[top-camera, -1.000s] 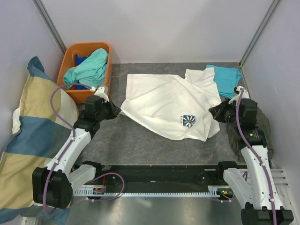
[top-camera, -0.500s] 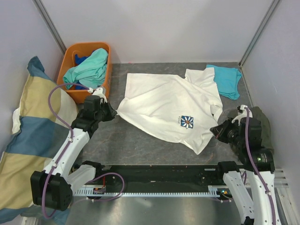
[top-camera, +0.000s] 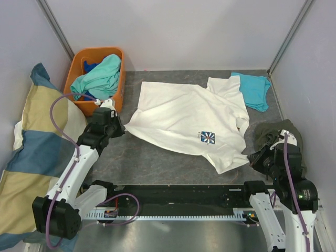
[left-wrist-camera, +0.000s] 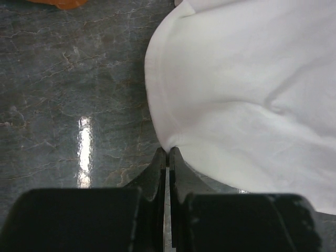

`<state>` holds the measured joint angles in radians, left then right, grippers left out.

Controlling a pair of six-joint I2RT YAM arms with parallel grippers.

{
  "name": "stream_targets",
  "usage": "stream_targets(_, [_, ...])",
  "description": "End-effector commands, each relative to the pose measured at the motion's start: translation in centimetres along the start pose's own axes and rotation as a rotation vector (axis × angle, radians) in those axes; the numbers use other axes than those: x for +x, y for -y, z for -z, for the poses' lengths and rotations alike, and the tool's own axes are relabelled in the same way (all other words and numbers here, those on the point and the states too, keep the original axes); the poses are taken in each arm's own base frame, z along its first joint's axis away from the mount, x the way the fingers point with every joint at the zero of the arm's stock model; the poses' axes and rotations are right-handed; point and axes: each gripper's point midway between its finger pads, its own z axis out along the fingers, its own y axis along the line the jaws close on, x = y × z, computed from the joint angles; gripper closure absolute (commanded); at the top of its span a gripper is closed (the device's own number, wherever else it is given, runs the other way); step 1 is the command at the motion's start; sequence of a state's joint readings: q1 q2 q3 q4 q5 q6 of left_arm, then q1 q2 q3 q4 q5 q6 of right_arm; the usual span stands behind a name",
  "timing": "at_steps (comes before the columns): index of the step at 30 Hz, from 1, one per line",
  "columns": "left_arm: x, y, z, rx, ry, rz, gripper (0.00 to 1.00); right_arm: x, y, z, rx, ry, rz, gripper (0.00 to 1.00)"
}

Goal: Fold and stack the t-shirts
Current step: Flatten the tshirt out

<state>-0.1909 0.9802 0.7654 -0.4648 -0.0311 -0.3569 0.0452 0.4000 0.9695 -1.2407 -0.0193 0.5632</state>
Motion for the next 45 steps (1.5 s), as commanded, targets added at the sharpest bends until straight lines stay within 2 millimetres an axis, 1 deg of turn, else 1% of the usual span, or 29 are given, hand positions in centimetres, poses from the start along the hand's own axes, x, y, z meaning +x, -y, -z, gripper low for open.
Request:
stream_targets(1, [-2.0,-0.7,1.4,-0.037,0.063,-0.039,0.98,1.4,1.5,1.7,0.079,-0.042,-0.053,1.0])
stream_targets(4, [-1.5,-0.5,1.5,-0.021,0.053,-0.037,0.98,2.1,1.7,1.9,0.078,-0.054,-0.062,1.0])
stream_targets(7, [-1.8,0.9,1.7,0.054,0.064,-0.036,0.98,0.6,0.3,1.6,0.007,0.006,-0.058,1.0])
stream_targets(10, [-4.6,4.1,2.9,0.204,0.135,-0.052,0.98,-4.5,-2.2,1.6,-0.076,0.182,0.003,1.0])
stream_targets(12, [-7.8,5.7,4.3,0.257,0.203,-0.074,0.98,-9.1,-4.0,1.1,-0.092,0.292,0.039,1.0])
stream_targets(13, [-8.9,6.7,5.1,0.298,0.224,-0.088,0.98,-11.8,-5.5,2.6,-0.124,0.367,0.085,1.0])
stream_targets(14, [-11.4,7.9,6.9,0.339,0.285,-0.105,0.98,-14.4,-7.1,2.4,-0.148,0.411,0.101,1.0])
stream_targets(15, [-12.5,8.7,8.1,0.37,0.318,-0.124,0.98,-16.3,-8.2,3.2,-0.173,0.46,0.116,1.0])
stream_targets(16, [-13.7,9.2,9.3,0.388,0.353,-0.133,0.98,-18.9,-10.0,5.7,-0.221,0.546,0.137,1.0])
stream_targets(17, [-15.8,10.1,11.6,0.416,0.419,-0.147,0.98,-20.8,-11.6,5.6,-0.25,0.566,0.152,1.0])
stream_targets(18, [-16.6,10.4,12.9,0.43,0.447,-0.159,0.98,-22.3,-12.5,6.4,-0.265,0.593,0.161,1.0])
stream_targets(19, [-17.3,10.9,14.3,0.452,0.475,-0.169,0.98,-24.3,-14.0,9.1,-0.306,0.66,0.166,1.0])
stream_targets(21, [-19.2,11.7,17.7,0.485,0.547,-0.185,0.98,-26.4,-16.6,10.0,-0.385,0.692,0.192,1.0])
stream_targets(22, [-19.3,11.9,19.2,0.499,0.568,-0.191,0.98,-27.6,-17.6,12.1,-0.424,0.744,0.194,1.0])
stream_targets(23, [-20.0,12.2,20.9,0.515,0.603,-0.196,0.98,-28.6,-18.4,11.8,-0.437,0.747,0.197,1.0])
stream_targets(24, [-20.2,12.3,21.8,0.522,0.62,-0.201,0.98,-29.2,-19.0,12.2,-0.451,0.756,0.206,1.0])
stream_targets(25, [-20.1,12.3,22.6,0.523,0.623,-0.204,0.98,-30.1,-19.8,13.9,-0.474,0.794,0.211,1.0])
stream_targets(27, [-20.8,12.5,24.9,0.538,0.661,-0.219,0.98,-31.2,-20.7,13.3,-0.483,0.782,0.22,1.0])
stream_targets(28, [-20.9,12.6,25.5,0.543,0.669,-0.221,0.98,-31.9,-21.5,15.2,-0.515,0.817,0.232,1.0])
stream_targets(29, [-21.1,12.7,27.0,0.552,0.69,-0.227,0.98,-32.3,-21.9,14.7,-0.518,0.802,0.237,1.0])
stream_targets(31, [-21.1,12.9,28.6,0.566,0.71,-0.236,0.98,-32.7,-22.7,17.3,-0.56,0.847,0.248,1.0])
stream_targets(33, [-21.1,12.9,30.9,0.577,0.74,-0.244,0.98,-32.5,-22.8,18.6,-0.577,0.853,0.248,1.0])
stream_targets(34, [-21.3,12.9,32.1,0.582,0.761,-0.247,0.98,-32.3,-23.1,20.2,-0.605,0.872,0.256,1.0])
stream_targets(37, [-20.8,12.9,34.4,0.602,0.777,-0.25,0.98,-31.1,-23.3,22.7,-0.662,0.884,0.252,1.0])
stream_targets(40, [-20.1,13.3,34.9,0.64,0.763,-0.247,0.98,-29.7,-23.5,24.8,-0.726,0.885,0.253,1.0])
stream_targets(41, [-19.9,13.5,34.6,0.651,0.751,-0.247,0.98,-29.3,-23.7,24.8,-0.749,0.873,0.26,1.0])
stream_targets(42, [-20.0,13.8,34.2,0.667,0.746,-0.256,0.98,-29.1,-23.7,22.7,-0.737,0.83,0.248,1.0])
stream_targets(44, [-20.0,14.0,30.8,0.651,0.68,-0.25,0.98,-29.4,-23.6,20.2,-0.721,0.805,0.232,1.0])
stream_targets(45, [-20.4,14.2,29.4,0.649,0.666,-0.252,0.98,-29.3,-22.8,15.5,-0.651,0.732,0.206,1.0])
